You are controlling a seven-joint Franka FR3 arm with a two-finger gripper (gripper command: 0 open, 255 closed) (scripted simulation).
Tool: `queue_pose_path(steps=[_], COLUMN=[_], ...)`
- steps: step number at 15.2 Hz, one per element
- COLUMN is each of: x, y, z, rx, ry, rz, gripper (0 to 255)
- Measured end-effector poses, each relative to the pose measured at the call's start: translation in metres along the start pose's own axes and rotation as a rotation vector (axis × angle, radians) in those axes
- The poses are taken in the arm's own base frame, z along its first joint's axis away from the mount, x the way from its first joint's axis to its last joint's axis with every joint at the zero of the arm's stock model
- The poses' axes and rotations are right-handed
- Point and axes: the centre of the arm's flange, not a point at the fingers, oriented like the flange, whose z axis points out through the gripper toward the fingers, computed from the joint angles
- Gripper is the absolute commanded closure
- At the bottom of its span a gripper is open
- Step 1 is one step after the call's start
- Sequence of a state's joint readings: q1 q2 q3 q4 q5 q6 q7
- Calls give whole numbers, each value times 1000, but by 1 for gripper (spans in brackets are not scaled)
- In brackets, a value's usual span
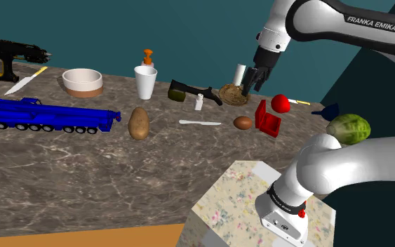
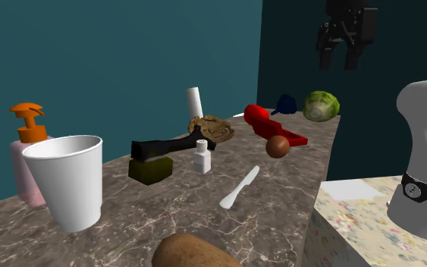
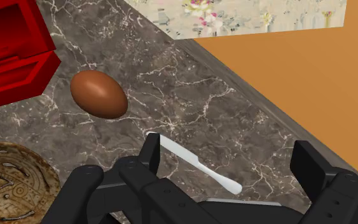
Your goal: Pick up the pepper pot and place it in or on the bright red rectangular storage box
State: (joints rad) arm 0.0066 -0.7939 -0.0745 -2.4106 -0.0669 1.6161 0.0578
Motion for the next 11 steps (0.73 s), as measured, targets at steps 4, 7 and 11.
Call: queue_pose_path(steps=[4, 7, 11], x=[23, 53, 97], y=[7, 21, 37], z=[10, 32, 57], rx=[0, -1, -3], ry=[-2, -4, -6], rz=[-13, -30, -54], gripper=[0, 0, 0])
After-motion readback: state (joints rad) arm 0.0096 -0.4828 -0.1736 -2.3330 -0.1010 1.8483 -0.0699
